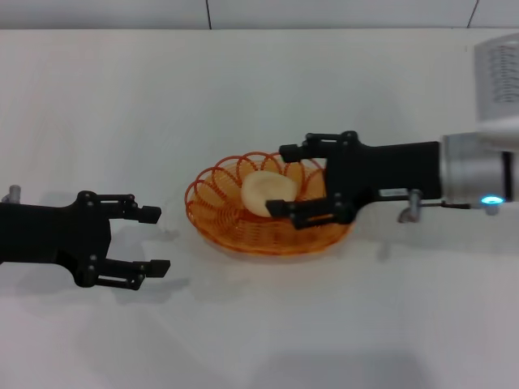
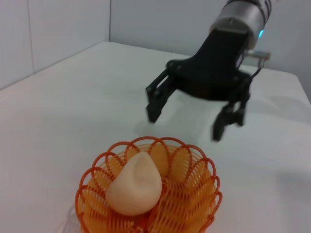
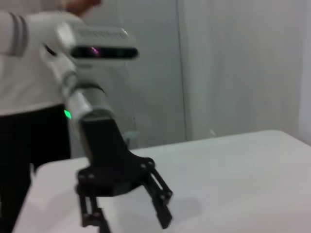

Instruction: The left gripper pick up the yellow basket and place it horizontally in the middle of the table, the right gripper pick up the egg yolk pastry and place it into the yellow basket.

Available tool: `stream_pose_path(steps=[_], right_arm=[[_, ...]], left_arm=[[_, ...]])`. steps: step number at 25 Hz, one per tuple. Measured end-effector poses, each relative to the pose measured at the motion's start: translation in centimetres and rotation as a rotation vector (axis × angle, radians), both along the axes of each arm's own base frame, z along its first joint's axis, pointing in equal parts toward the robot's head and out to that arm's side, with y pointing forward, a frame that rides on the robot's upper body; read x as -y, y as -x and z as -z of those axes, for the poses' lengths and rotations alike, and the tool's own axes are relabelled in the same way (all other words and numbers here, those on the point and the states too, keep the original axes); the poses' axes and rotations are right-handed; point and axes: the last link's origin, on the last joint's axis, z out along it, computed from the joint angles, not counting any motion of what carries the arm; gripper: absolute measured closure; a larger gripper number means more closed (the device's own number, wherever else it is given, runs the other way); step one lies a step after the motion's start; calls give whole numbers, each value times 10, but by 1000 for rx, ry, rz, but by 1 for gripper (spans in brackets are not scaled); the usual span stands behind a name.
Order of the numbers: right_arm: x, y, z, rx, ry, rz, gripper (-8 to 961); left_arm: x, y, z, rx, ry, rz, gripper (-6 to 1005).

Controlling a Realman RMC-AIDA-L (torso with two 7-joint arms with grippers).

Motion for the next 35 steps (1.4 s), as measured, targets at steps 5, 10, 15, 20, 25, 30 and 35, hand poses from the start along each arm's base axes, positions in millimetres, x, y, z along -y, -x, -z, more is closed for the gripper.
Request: stream_pose_path(steps=[5,10,15,20,25,30,35], right_arm=[[9,-21,-25,-21,1,-38,127],[21,-50,-35,1,-26,-30,80],[27,-69,-35,27,-8,-4,70],[28,-78,-34,36,4,18,70],[29,-79,-34,38,4,11,70],[29,-80,-35,43,4,10,70],[29,-82,-37,47,4,13,70]], left_arm=[[0,1,-2,-2,-10,8,210],[0,2,-3,-1,-15,10,210],[-3,-1,-3,-2,-16,18,210],[-5,-1,-6,-4,-22,21,210],[-7,-2,-8,-4,-24,21,210],[-9,-3,-8,-11,-26,19,210],[-10,-2,-8,-14,-30,18,210]])
